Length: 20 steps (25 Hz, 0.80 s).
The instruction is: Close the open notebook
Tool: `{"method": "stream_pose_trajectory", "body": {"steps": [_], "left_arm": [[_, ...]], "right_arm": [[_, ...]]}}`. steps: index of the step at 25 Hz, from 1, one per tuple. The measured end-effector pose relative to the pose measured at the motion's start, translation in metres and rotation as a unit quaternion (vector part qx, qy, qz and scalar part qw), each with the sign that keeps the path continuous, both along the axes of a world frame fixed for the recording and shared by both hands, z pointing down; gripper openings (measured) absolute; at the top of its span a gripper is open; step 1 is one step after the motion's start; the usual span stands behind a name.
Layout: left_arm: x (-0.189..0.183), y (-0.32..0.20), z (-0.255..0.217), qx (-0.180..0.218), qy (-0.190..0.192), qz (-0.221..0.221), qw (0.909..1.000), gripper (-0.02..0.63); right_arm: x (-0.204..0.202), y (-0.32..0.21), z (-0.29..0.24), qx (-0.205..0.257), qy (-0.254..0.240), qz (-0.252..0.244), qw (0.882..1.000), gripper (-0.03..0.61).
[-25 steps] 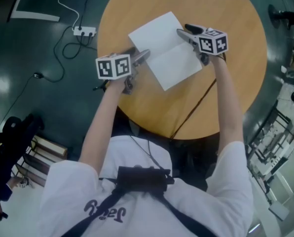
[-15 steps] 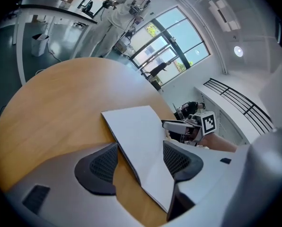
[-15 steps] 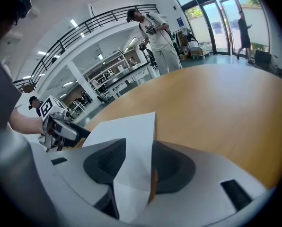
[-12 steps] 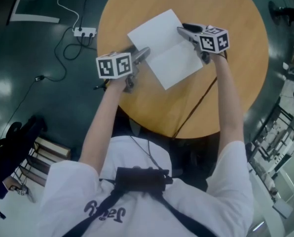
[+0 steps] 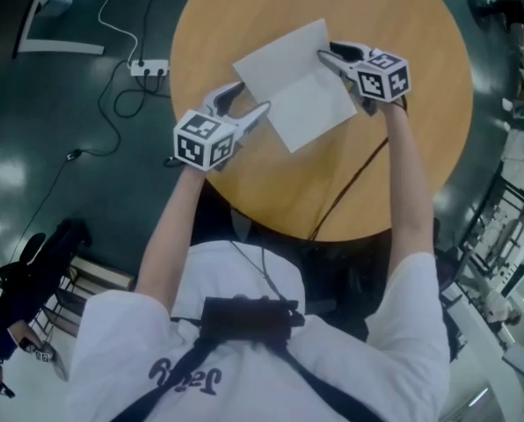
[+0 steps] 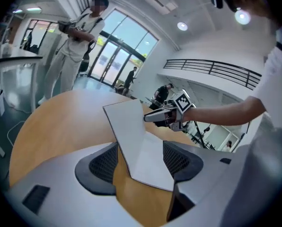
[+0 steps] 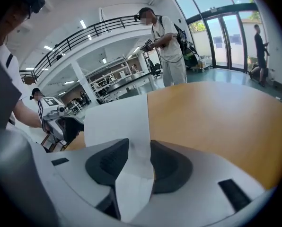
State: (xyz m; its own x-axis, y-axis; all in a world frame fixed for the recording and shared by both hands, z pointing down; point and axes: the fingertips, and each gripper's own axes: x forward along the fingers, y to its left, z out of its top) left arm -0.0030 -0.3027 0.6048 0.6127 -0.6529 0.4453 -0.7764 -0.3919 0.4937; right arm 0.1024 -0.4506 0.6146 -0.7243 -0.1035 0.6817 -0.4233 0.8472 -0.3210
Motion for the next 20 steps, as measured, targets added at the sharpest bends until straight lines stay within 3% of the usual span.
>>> {"method": "stream_pose_trajectory", "body": {"steps": [5,12,17,20], "left_arm": [[0.021,0.013,-0.019,0.050,-0.041,0.071,0.9954,0.318],[0.052,0.041,-0.021,0.083,-0.095,0.179,0.9758,0.318],[0.072,0.066,-0.016,0.106,-0.142,0.263,0.9484,0.318],[0.089,0.085,-0.014,0.133,-0.176,0.326,0.9193,0.318]], "right_arm": [[0.021,0.011,-0.006,0.017,-0.011,0.032,0.999,0.144],[0.058,0.035,-0.014,0.048,-0.011,0.050,0.998,0.144],[0.086,0.063,-0.016,0.078,0.009,0.058,0.995,0.145],[0.105,0.083,-0.015,0.093,0.019,0.066,0.993,0.172]]}}
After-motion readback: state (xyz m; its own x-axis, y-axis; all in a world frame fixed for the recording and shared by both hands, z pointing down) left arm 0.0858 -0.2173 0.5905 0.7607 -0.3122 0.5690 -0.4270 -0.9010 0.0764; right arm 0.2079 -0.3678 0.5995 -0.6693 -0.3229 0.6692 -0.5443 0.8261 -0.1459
